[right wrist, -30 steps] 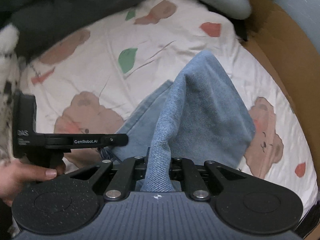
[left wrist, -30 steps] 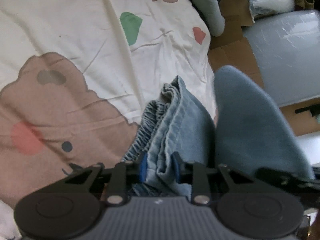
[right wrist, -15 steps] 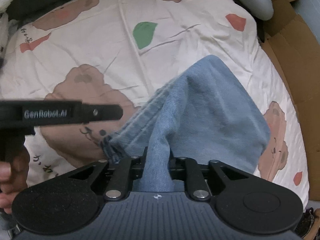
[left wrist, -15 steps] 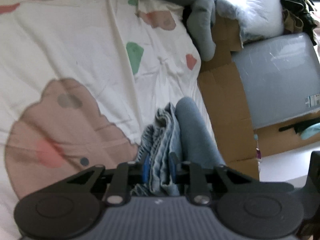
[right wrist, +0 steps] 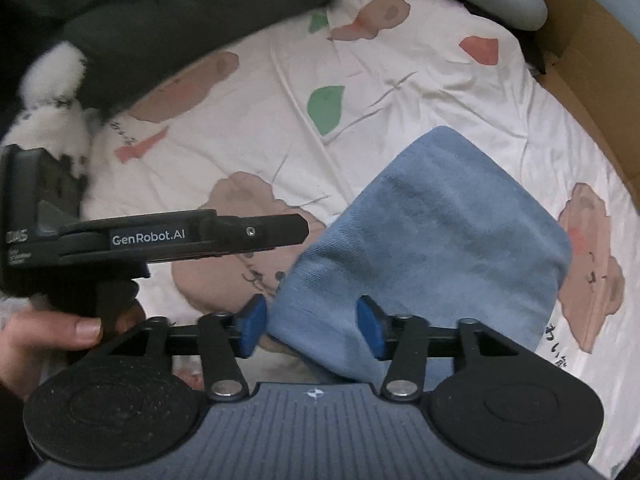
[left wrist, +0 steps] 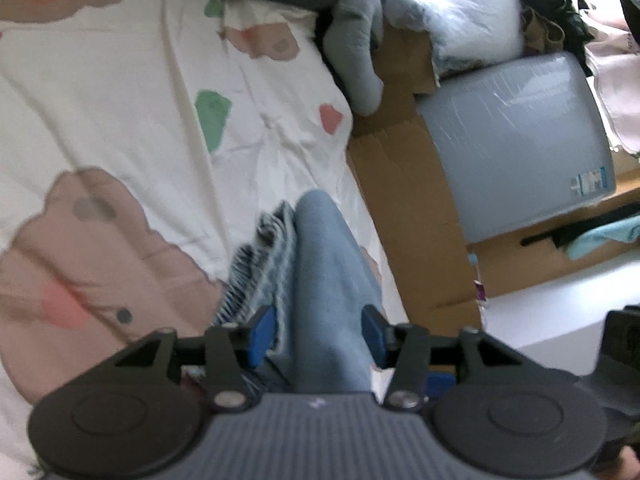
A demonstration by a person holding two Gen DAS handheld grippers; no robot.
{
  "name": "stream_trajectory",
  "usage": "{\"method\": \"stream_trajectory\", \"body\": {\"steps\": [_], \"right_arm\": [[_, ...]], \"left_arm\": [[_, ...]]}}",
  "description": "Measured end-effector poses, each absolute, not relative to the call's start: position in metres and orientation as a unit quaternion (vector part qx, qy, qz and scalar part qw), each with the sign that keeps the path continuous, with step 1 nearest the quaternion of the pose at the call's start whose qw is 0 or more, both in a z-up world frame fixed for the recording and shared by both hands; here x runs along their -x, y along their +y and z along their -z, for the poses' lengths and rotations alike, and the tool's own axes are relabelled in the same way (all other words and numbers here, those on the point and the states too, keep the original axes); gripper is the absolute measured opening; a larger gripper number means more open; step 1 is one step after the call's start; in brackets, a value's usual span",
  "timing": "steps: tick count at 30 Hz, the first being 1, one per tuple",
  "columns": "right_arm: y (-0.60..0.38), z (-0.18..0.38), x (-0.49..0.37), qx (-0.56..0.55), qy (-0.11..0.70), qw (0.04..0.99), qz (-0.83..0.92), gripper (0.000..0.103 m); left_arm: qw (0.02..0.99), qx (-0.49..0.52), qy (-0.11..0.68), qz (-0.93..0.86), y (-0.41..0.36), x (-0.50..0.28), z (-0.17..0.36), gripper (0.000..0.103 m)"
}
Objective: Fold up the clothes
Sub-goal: 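Open the right gripper and release the folded corner onto the pants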
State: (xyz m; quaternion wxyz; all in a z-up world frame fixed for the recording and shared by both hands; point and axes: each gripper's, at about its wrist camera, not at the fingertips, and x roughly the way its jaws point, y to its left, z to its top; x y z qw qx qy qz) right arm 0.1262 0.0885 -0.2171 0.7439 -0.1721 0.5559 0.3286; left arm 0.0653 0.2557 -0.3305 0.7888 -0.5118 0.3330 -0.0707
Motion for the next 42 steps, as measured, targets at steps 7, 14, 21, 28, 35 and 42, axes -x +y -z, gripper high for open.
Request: {"method": "stream_trajectory", "body": {"steps": [7,14,21,28,35,42], "right_arm": [[0.035,0.219,-0.146,0.199,0.561,0.728,-0.339,0.060],[-0.021,0.236,-0.170,0.167,0.559,0.748,-0.318,0.060],[-0.069,0.265,-0.169,0.081,0.526,0.784,-0.319,0.060],[-0.118,0.303,-0.165,-0.033,0.494,0.813,-0.307,0.065],[-0.144,0.315,-0.175,-0.089,0.486,0.816,-0.300,0.071],[-0.160,0.326,-0.187,-0.129,0.478,0.819,-0.290,0.072]], "left_arm": [[0.792,0.483,0.366,0.071,0.238,-0.072,0.337,0.058],[0.781,0.452,0.425,0.074,0.220,-0.076,0.349,0.035],[0.778,0.411,0.471,0.063,0.211,-0.072,0.340,0.019],[0.768,0.372,0.519,0.047,0.205,-0.074,0.347,0.019],[0.767,0.355,0.533,0.038,0.203,-0.065,0.335,0.018],[0.766,0.330,0.550,0.044,0.211,-0.066,0.318,0.022]]}}
